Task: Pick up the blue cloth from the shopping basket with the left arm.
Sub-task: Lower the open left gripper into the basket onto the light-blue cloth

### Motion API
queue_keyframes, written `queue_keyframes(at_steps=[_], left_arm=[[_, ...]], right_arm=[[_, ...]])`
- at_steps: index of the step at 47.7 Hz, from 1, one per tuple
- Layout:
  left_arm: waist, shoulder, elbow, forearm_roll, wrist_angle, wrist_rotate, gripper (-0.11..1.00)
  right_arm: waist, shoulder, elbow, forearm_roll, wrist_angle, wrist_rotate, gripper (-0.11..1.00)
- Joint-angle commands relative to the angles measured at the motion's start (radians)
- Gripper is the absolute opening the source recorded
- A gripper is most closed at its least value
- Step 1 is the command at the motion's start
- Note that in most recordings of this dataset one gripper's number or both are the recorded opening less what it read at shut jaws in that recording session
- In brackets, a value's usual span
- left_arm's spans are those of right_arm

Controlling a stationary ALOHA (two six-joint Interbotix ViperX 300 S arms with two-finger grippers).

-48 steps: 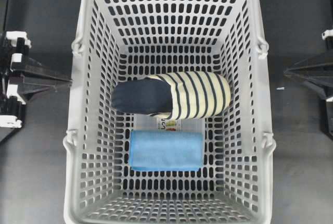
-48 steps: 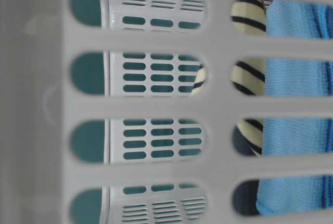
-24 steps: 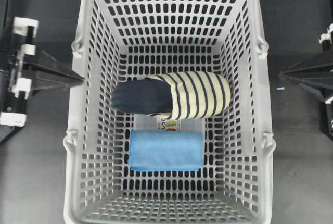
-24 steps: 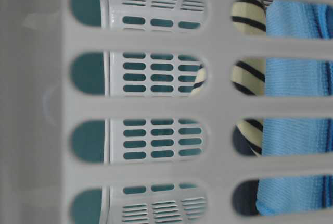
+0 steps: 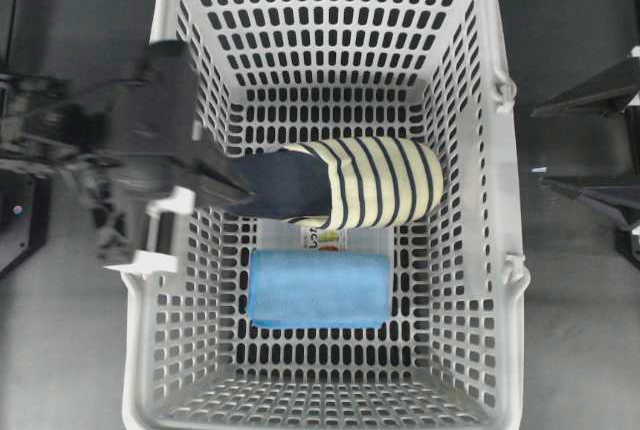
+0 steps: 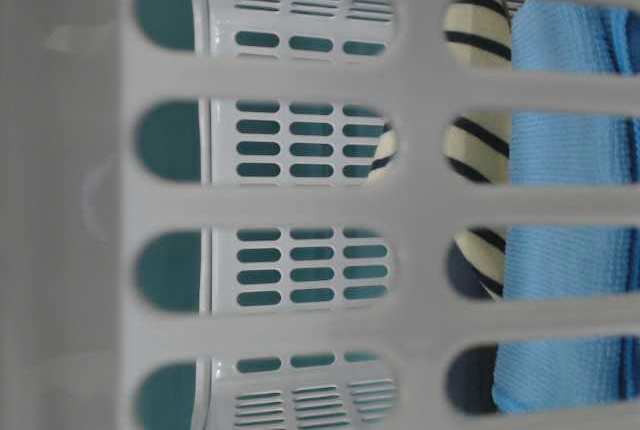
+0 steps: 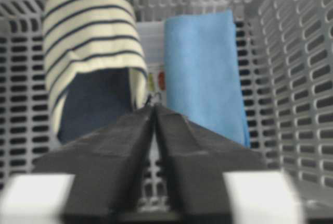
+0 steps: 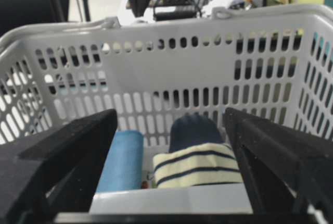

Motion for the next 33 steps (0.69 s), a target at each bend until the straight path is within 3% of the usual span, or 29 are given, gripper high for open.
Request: queue_keyframes(at_steps=[1,10,13,33], left_arm=[[-0.002,0.048,-0.077,0.003,0.028,-0.014,0.21],[-0.035,0.189,-0.164,0.003,0.107,-0.069,0.78],[-0.054,0.23,-0.186,0.005,0.107,-0.08,0.88],[-0.094,0.443,-0.204,0.003,0.109,-0.127,0.91]], right_arm=[[-0.002,-0.006,-0.025,0.005,-0.012,0.0,0.8],[-0.002,-0.009,-0.025,0.003,-0.011,0.0,0.8],[-0.002,-0.011,-0.025,0.005,-0.011,-0.002,0.8],[-0.002,-0.011,-0.021,0.005,-0.012,0.0,0.8]])
